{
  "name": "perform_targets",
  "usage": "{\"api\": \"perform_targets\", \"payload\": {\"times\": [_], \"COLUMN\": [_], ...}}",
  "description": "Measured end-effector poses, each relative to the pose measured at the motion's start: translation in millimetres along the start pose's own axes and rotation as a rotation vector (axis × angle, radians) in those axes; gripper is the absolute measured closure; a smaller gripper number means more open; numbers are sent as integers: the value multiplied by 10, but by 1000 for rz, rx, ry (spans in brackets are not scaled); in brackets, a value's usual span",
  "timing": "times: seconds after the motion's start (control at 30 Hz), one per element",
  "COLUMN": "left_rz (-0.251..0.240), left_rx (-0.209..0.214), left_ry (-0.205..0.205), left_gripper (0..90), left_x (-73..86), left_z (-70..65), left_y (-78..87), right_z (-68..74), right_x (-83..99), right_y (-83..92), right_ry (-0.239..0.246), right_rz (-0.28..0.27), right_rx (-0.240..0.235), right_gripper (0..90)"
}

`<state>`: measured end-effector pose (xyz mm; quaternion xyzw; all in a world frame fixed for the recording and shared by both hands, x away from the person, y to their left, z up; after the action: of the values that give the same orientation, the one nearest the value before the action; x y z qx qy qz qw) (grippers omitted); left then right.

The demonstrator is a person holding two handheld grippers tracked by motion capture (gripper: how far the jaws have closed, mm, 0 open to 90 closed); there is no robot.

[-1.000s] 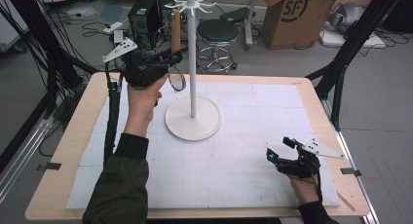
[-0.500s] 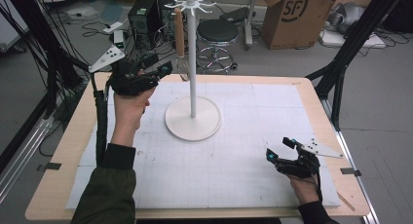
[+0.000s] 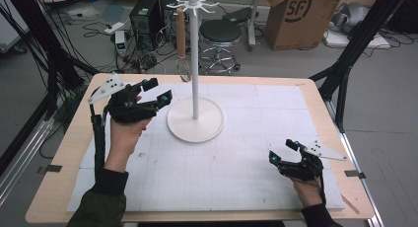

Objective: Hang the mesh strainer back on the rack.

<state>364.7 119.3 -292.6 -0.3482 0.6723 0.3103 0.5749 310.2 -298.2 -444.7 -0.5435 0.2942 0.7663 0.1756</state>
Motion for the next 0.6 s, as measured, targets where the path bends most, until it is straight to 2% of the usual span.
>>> {"api": "perform_targets", "payload": {"times": [0.17, 0.47, 0.6], "left_rz": [14, 45, 55], "left_rx": [18, 8, 22], "left_ry": [-3, -5, -15], "left_gripper": [284, 284, 282], "left_x": [167, 417, 515], "left_z": [-28, -52, -72], "left_y": [72, 157, 191], "right_z": [4, 11, 15], "right_x": [-2, 1, 0], "right_y": [-3, -3, -8], "right_ry": [0, 4, 4], "right_rz": [-1, 3, 3], "right_rx": [4, 1, 1], "right_gripper": [119, 119, 119]}}
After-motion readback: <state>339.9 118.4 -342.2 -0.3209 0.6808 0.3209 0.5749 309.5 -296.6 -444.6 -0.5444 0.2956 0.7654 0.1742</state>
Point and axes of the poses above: each handheld gripper's, and its own axes: y roughly backward along the jaws, x roughly out of its underside, z roughly to its left, the point moved 6 cm from there along -y, roughly forward along the jaws, and after that the axes turned 14 degrees about -x, right-handed, at the moved point
